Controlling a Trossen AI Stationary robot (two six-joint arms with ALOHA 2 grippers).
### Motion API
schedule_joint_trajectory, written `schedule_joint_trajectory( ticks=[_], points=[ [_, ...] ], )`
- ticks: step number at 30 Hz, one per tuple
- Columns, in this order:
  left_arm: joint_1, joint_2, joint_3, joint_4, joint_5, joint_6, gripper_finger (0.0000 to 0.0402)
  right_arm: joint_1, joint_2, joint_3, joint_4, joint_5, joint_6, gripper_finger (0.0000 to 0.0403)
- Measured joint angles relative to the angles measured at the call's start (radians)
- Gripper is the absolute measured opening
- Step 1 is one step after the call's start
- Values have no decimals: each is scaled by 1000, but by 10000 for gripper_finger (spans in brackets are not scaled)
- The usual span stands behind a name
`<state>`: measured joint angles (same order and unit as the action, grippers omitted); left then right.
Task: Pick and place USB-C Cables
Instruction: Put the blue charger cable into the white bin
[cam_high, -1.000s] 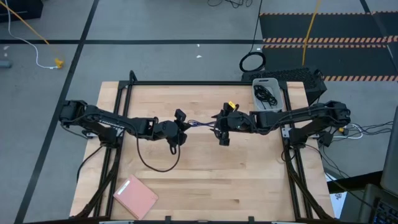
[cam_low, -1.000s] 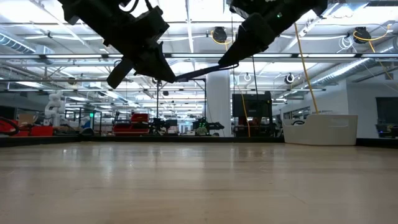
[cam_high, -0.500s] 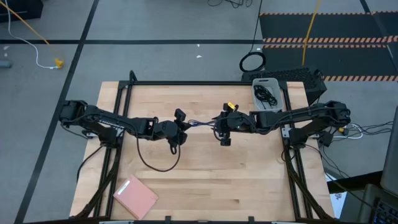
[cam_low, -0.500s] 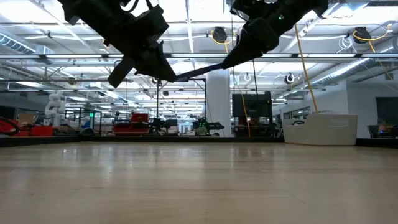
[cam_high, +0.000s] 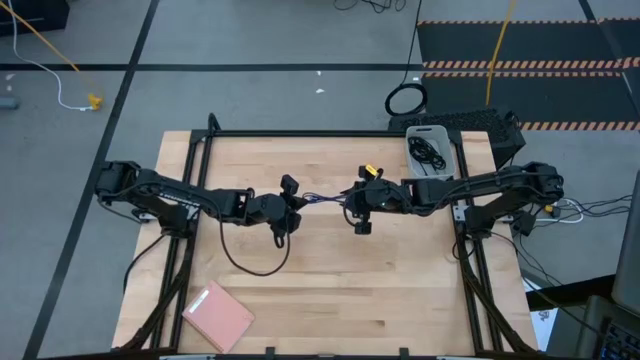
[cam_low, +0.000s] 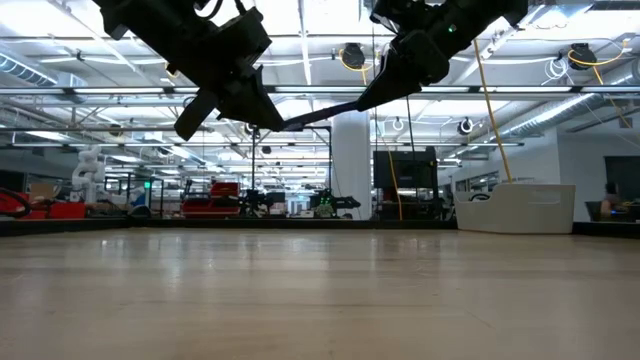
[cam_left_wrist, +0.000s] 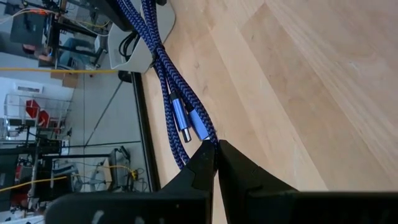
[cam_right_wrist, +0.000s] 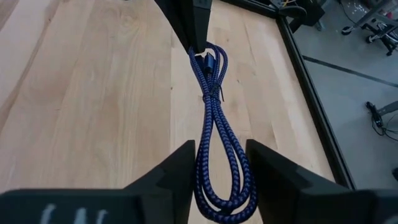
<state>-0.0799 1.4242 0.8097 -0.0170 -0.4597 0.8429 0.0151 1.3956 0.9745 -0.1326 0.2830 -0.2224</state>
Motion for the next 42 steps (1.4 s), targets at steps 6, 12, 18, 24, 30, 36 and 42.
schedule_joint_trajectory(
  ticks=[6,12,18,24,30,36,42],
  points=[
    [0,0,0,0,0,-1,10,0,0,0,0,-5,5,128],
    [0,0,0,12,1,-11,10,0,0,0,0,-28,2,149],
    [-1,0,0,20,14,-11,10,0,0,0,1,-25,-6,164],
    [-1,0,0,20,14,-11,10,0,0,0,16,-23,-11,148],
    [-1,0,0,20,14,-11,10,0,0,0,20,-23,-11,108],
    [-1,0,0,20,14,-14,10,0,0,0,20,-23,-21,82],
    [-1,0,0,20,14,-46,11,0,0,0,20,-23,-25,76]
  ],
)
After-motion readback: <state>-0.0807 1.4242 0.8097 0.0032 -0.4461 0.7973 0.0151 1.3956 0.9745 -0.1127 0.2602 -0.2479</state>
